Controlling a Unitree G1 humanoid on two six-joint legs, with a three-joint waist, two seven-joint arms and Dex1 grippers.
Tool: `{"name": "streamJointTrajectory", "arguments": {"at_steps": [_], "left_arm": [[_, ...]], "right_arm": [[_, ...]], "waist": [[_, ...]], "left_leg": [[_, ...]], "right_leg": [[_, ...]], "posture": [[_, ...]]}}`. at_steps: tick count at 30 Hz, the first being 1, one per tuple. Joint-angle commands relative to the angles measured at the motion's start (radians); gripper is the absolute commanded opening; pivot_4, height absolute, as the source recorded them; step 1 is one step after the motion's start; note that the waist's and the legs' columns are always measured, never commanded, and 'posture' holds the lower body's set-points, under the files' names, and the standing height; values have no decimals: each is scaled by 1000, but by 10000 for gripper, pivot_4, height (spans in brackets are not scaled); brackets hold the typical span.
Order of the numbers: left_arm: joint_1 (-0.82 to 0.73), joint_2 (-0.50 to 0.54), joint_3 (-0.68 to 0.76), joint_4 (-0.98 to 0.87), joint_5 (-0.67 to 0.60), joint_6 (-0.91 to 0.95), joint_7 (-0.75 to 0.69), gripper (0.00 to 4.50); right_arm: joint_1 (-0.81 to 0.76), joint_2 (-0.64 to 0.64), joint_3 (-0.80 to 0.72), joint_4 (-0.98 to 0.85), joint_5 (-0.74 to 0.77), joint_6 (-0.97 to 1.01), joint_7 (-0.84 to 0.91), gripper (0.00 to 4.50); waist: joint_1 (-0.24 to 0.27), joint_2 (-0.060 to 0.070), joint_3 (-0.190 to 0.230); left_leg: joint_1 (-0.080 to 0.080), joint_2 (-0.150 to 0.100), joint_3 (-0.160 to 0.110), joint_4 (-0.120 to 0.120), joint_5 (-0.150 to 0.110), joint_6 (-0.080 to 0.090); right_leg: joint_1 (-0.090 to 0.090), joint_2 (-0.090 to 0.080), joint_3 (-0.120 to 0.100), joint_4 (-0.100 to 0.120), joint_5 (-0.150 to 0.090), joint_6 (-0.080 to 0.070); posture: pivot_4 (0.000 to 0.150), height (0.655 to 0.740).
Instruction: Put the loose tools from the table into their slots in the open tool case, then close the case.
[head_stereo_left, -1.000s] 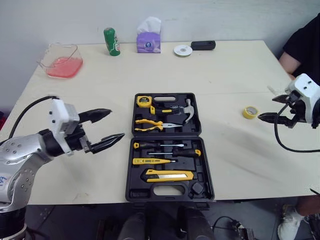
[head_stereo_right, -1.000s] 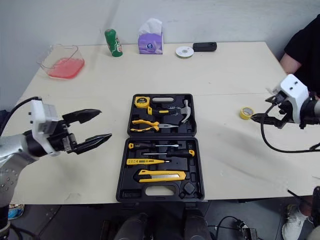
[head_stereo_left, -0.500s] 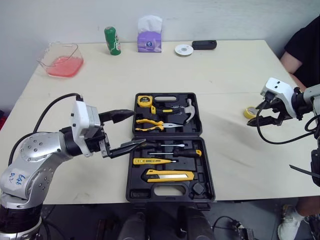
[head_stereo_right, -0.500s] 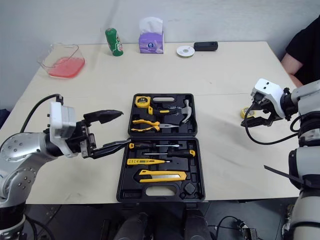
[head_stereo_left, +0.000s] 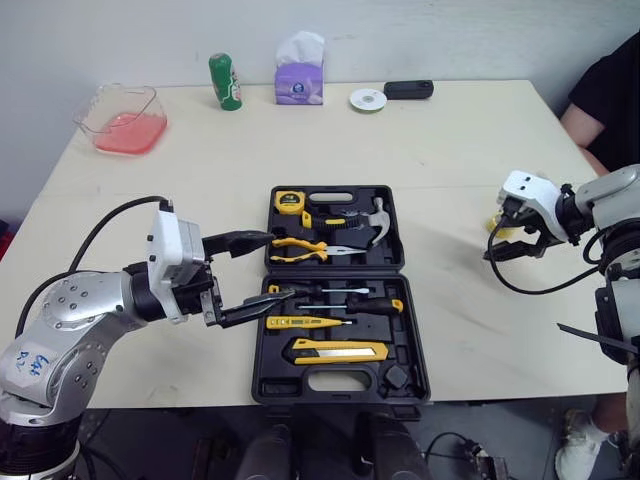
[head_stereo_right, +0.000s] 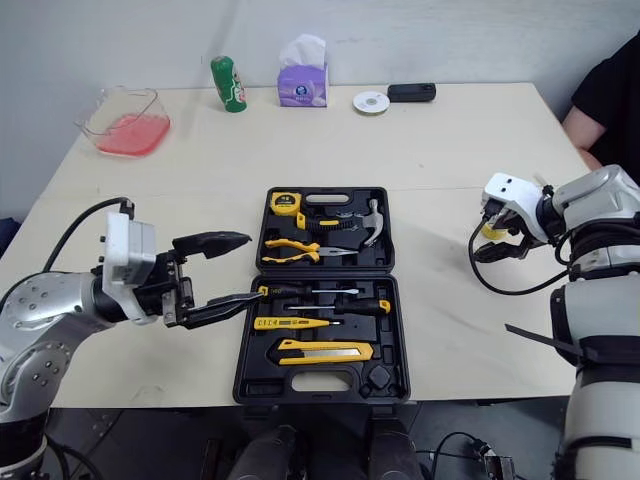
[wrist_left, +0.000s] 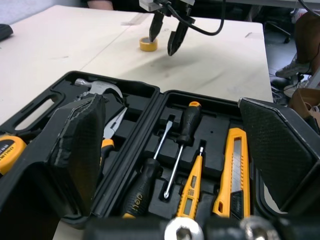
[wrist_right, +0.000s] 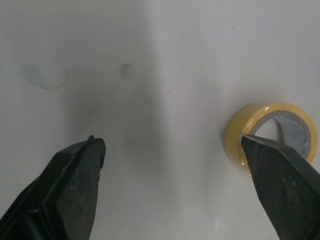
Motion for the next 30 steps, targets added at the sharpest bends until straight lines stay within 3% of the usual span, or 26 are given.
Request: {"name": "streamJointTrajectory", "arguments": {"at_steps": [1, 13, 18, 30], "left_arm": [[11, 6, 24, -56, -28, 3, 16, 44561], [14, 22, 38, -72, -43, 16, 29, 44561], [30, 28, 54, -88, -52, 21, 35, 44561], [34, 47, 65, -96, -63, 21, 50, 44561]], "right_arm": [[-25, 0, -22, 0, -2, -11, -17, 45000], [-26, 26, -45, 15, -2, 27, -114, 45000], [-37, 22, -78, 17, 17, 57, -55, 45000], [-40, 29, -113, 20, 0, 44, -188, 45000]], "waist": [[0, 0, 0], [0, 0, 0], [0, 0, 0], [0, 0, 0]], "left_leg": [[0, 0, 0, 0, 0, 0], [0, 0, 0, 0, 1, 0], [0, 0, 0, 0, 1, 0], [0, 0, 0, 0, 1, 0]], "right_leg": [[0, 0, 0, 0, 0, 0], [0, 1, 0, 1, 0, 0], [0, 1, 0, 1, 0, 0], [0, 1, 0, 1, 0, 0]], "posture": [[1500, 7400], [1500, 7400], [1500, 7400], [1500, 7400]]}}
